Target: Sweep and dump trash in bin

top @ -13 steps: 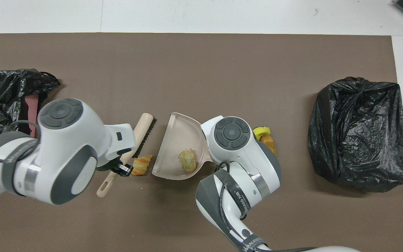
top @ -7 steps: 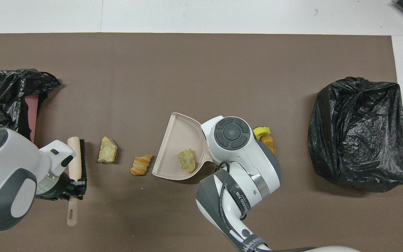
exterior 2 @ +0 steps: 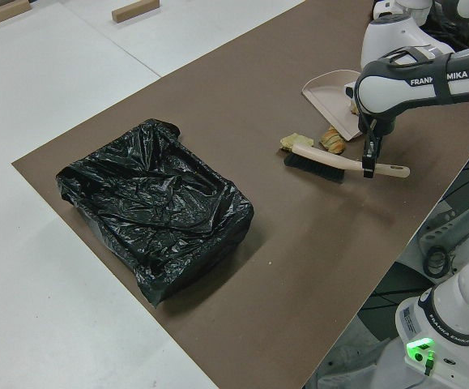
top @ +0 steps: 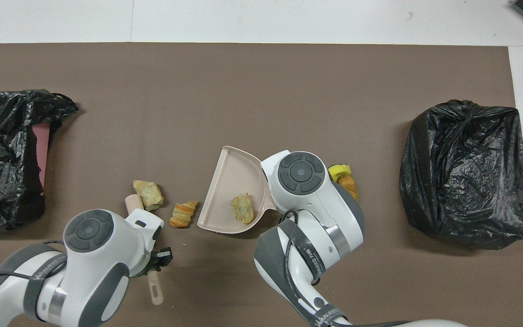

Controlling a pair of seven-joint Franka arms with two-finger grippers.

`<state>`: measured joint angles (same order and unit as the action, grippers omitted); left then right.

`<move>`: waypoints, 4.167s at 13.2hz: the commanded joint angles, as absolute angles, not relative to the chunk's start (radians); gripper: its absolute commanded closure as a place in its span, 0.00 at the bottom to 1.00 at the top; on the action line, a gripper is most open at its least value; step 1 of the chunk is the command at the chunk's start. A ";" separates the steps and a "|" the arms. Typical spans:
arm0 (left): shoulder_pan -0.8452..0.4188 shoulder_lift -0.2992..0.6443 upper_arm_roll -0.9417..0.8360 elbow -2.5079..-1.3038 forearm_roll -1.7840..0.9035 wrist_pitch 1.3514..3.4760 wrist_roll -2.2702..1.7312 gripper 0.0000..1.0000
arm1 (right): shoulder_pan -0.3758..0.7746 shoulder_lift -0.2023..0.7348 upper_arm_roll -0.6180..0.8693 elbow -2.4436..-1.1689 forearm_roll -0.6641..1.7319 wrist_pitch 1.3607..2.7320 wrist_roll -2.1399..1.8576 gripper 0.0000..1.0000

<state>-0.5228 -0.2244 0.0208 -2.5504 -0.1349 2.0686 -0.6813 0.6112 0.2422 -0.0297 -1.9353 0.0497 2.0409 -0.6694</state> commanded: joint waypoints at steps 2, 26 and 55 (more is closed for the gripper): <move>-0.632 -0.141 0.034 -2.516 -0.192 2.190 -0.678 1.00 | 0.611 0.215 -0.028 -1.967 0.043 2.051 -0.653 1.00; -0.360 -0.002 0.035 -2.243 0.035 1.918 0.057 1.00 | 0.609 0.213 -0.028 -1.973 0.043 2.059 -0.658 1.00; -0.776 -0.288 0.031 -2.491 -0.129 1.948 -0.619 1.00 | 0.327 -0.093 -0.035 -1.944 -0.017 1.697 -0.663 1.00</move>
<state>-0.6973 -0.2300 0.0219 -2.4202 -0.1061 1.8967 -0.5305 0.3887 -0.0253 -0.0409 -1.9247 0.0077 1.7428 -0.6698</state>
